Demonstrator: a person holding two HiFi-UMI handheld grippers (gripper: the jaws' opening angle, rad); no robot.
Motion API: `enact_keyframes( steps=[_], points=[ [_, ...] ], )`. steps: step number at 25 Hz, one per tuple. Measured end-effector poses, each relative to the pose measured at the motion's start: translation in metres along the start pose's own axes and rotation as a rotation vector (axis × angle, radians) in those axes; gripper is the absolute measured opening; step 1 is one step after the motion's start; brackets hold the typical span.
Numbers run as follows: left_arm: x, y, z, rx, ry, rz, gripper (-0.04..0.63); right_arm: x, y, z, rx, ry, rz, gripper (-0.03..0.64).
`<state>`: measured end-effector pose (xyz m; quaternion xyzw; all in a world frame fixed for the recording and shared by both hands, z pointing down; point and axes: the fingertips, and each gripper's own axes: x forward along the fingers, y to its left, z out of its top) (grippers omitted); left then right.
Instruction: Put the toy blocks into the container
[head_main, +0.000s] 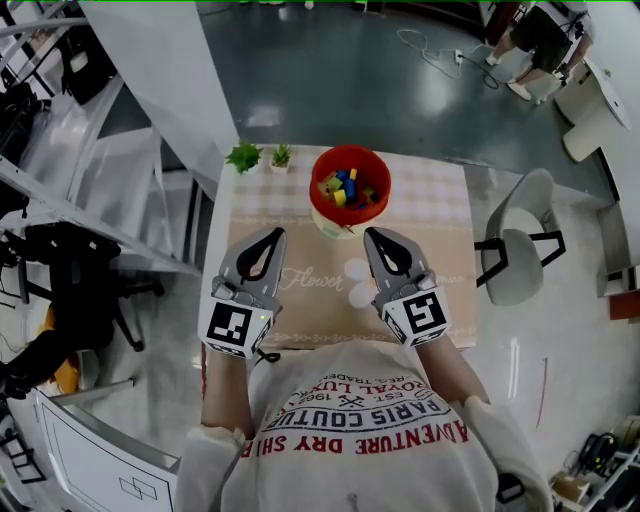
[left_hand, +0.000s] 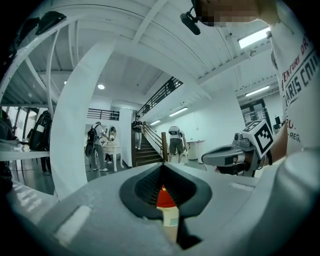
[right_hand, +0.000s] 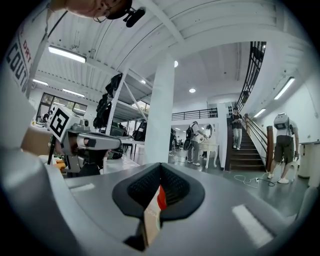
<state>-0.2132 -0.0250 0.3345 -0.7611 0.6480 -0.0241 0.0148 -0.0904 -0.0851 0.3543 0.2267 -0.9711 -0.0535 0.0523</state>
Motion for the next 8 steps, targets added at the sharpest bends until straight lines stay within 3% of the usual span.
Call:
enact_keyframes(
  steps=[8],
  points=[
    [0.0043, 0.005, -0.0067, 0.002, 0.009, -0.006, 0.007, 0.0083, 0.0041, -0.0006, -0.029, 0.025, 0.024, 0.0]
  ],
)
